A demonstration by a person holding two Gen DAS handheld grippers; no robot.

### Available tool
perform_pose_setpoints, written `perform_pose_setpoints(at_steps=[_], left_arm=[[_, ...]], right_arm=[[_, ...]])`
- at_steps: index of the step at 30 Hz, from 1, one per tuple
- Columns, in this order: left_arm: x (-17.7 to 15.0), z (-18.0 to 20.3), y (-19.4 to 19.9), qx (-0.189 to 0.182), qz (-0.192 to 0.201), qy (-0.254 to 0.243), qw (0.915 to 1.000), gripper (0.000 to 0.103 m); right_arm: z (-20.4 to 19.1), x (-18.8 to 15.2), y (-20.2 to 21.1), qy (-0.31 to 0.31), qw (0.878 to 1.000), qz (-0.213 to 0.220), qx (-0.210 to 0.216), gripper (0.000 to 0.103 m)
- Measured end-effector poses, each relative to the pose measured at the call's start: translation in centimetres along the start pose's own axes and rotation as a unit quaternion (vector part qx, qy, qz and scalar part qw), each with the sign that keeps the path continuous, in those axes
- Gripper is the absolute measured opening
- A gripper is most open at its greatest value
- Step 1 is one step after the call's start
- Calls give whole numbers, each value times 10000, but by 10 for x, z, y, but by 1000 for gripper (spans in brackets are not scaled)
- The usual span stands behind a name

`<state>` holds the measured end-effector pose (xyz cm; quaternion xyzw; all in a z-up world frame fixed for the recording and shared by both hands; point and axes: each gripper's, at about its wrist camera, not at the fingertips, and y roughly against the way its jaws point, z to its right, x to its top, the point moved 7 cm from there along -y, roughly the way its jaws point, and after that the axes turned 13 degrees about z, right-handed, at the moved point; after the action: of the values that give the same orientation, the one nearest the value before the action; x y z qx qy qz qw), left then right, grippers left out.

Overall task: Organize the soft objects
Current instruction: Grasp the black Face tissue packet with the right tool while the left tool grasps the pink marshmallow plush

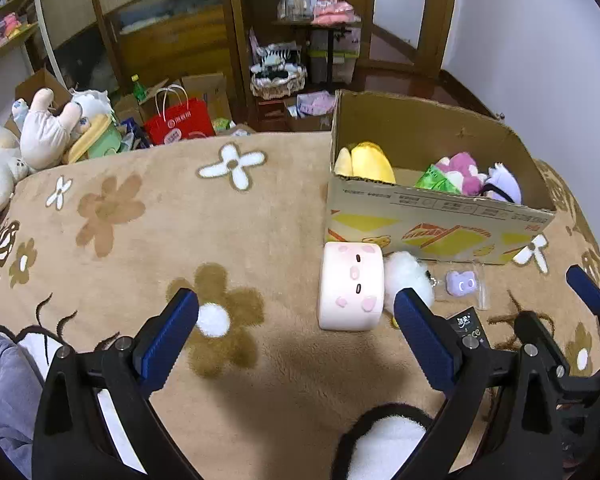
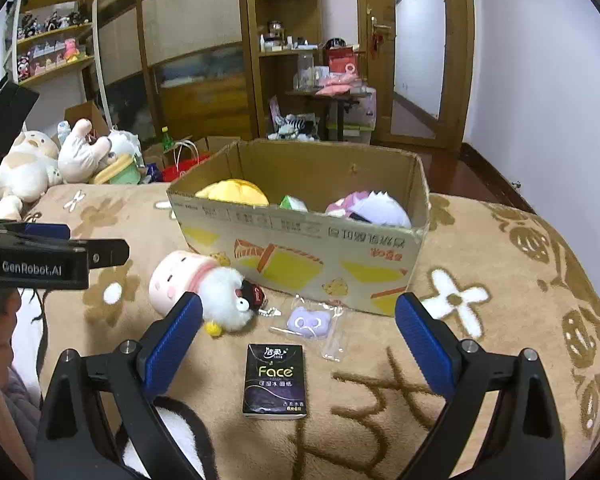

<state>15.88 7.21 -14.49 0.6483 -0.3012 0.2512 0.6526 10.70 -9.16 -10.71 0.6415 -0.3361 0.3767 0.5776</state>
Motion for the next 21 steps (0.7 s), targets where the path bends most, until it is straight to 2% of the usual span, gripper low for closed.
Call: perform_pose_setpoints(at_steps=[9, 17, 21], left_arm=[[-5, 12, -30, -172, -416, -138, 9989, 97], [-18, 19, -53, -194, -786, -175, 9966, 97], [-21, 25, -60, -391, -886, -117, 9952, 97]], right_arm=[[-7, -19, -27, 177, 9992, -360, 19, 101], [-1, -43, -48, -61, 9960, -893, 50, 101], [5, -59, -57, -457, 9902, -1310, 168, 100]])
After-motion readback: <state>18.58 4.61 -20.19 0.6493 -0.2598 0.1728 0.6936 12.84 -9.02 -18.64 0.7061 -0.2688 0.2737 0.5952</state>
